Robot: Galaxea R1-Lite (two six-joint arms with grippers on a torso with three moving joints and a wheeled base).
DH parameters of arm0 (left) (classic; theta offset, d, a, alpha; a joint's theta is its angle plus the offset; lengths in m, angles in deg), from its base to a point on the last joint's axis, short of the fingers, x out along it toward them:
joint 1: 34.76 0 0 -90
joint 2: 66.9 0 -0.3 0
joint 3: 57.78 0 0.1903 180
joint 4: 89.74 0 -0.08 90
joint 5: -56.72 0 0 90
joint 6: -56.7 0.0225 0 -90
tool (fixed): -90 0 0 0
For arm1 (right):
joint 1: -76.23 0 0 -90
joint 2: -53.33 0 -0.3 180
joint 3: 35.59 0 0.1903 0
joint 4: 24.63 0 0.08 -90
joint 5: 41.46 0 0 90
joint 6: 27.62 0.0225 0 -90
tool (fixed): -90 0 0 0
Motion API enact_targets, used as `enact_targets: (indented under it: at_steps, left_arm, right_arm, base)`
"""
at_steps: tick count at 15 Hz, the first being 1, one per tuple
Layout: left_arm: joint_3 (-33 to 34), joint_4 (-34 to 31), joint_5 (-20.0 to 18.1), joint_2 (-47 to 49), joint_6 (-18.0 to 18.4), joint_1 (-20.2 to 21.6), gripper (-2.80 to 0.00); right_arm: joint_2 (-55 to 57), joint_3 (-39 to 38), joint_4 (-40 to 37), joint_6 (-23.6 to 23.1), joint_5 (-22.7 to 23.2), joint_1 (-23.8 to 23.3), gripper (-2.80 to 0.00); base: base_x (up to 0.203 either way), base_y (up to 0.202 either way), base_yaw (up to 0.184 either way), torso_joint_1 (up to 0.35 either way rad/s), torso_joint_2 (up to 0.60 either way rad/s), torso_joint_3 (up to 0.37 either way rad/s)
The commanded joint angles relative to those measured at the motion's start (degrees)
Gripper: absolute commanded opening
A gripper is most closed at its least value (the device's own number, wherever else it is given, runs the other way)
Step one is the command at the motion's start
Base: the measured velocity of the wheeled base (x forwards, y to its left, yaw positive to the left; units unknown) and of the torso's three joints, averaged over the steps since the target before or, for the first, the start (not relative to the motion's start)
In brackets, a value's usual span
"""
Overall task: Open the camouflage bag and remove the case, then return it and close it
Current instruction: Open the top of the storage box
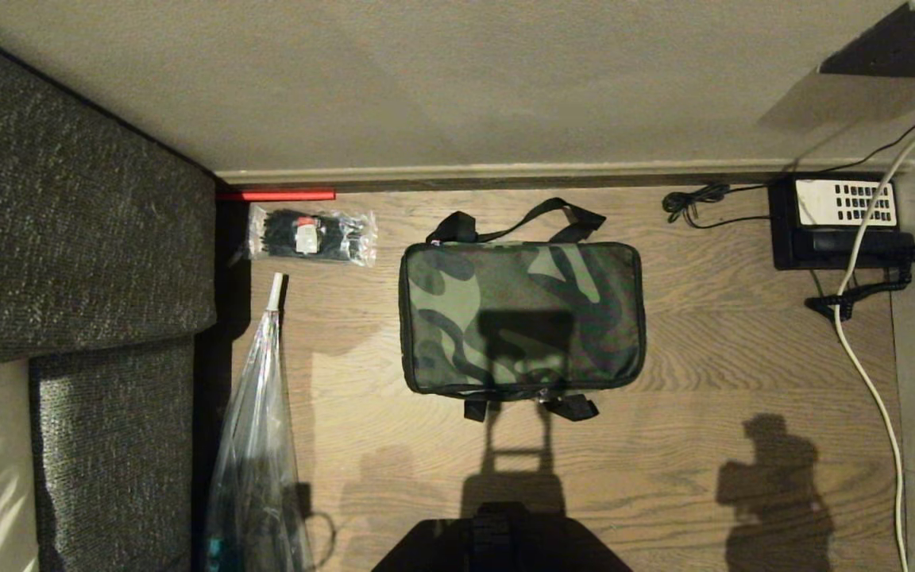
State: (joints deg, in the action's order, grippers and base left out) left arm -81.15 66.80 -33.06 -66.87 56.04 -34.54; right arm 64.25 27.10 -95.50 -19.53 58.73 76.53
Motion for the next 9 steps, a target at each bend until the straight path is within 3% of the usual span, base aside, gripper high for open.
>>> enact_targets:
  at_steps: [1, 3, 7, 9]
  left_arm:
    - [0.1, 0.0, 0.0, -0.1, 0.0, 0.0, -2.80]
    - [0.1, 0.0, 0.1, -0.1, -0.1, 0.0, -2.80]
    - [0.1, 0.0, 0.0, -0.1, -0.1, 0.0, -2.80]
    - [0.2, 0.0, 0.1, -0.1, -0.1, 0.0, -2.80]
  right_arm:
    - [22.4, -1.0, 5.3, 1.8, 1.7, 0.1, -2.80]
    - [33.8, -1.7, 11.8, 3.6, 3.4, 0.2, -2.80]
    - [64.2, -2.7, 35.1, 4.7, 4.7, 1.9, -2.80]
    - [76.1, -3.7, 52.8, 5.4, 5.2, 7.5, -2.80]
  base:
    - [0.000, 0.000, 0.000, 0.000, 0.00, 0.000]
    - [0.000, 0.000, 0.000, 0.000, 0.00, 0.000]
    - [0.000, 0.000, 0.000, 0.000, 0.00, 0.000]
    - [0.000, 0.000, 0.000, 0.000, 0.00, 0.000]
